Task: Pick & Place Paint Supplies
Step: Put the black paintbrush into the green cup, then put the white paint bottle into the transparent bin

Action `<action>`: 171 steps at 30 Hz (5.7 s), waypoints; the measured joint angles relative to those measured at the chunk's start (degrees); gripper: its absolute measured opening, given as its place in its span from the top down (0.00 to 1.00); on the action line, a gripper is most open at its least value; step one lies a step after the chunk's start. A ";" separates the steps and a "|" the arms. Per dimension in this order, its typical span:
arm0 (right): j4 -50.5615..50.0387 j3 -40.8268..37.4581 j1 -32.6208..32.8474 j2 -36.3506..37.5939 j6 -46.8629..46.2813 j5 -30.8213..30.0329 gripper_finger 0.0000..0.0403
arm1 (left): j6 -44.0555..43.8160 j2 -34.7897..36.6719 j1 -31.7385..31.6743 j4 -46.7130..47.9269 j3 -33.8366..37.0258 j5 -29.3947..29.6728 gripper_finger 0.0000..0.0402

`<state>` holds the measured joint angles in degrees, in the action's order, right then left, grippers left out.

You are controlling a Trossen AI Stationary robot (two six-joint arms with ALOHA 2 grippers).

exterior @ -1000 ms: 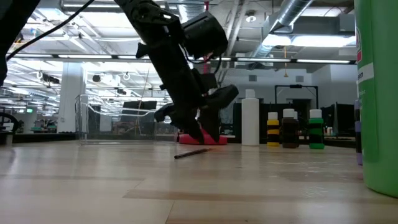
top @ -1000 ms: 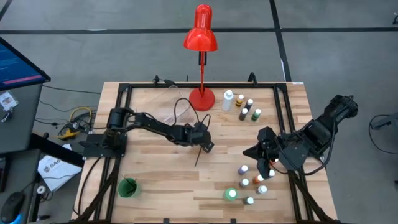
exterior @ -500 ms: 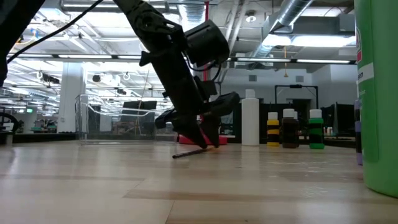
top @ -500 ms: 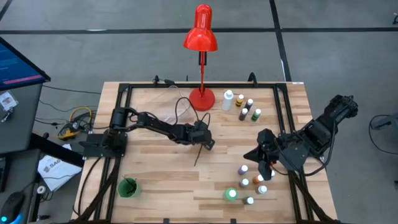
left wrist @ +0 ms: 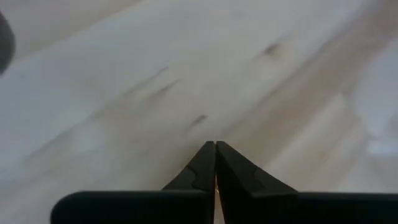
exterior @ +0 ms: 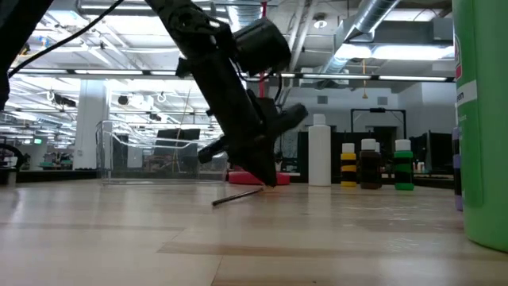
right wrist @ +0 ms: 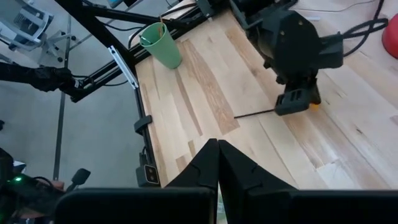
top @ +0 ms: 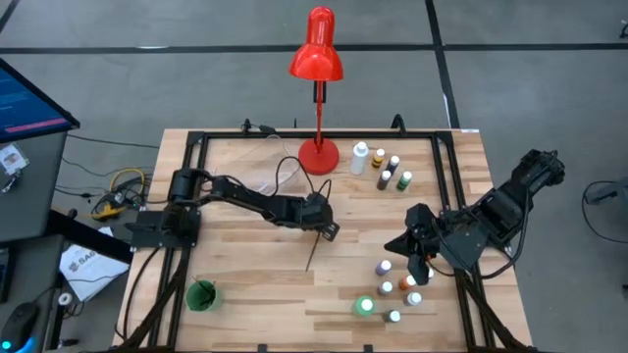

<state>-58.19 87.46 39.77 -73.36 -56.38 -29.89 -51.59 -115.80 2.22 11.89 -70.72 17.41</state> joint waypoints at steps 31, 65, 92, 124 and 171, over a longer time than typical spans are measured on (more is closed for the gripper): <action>0.41 -0.02 -0.01 0.00 1.44 -0.15 1.00 | 9.79 37.65 18.71 -0.44 2.85 1.42 1.00; 0.42 -0.02 -4.12 0.00 -2.03 -3.17 1.00 | 23.39 76.11 57.45 -0.39 25.59 18.86 1.00; 0.67 -0.04 -6.09 -3.02 -3.69 -1.67 1.00 | 13.09 83.81 66.90 -1.64 47.89 25.79 0.99; 7.99 0.00 -17.29 0.58 12.05 -7.63 1.00 | 61.22 78.08 53.73 -61.51 35.83 58.81 0.65; 2.42 -5.28 -64.35 -11.80 58.20 22.34 0.38 | 33.14 53.93 13.72 -30.13 6.57 -1.73 0.34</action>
<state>-55.78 82.18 -24.58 -85.16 1.82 -7.55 -18.45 -61.87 15.94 -18.24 -64.15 15.68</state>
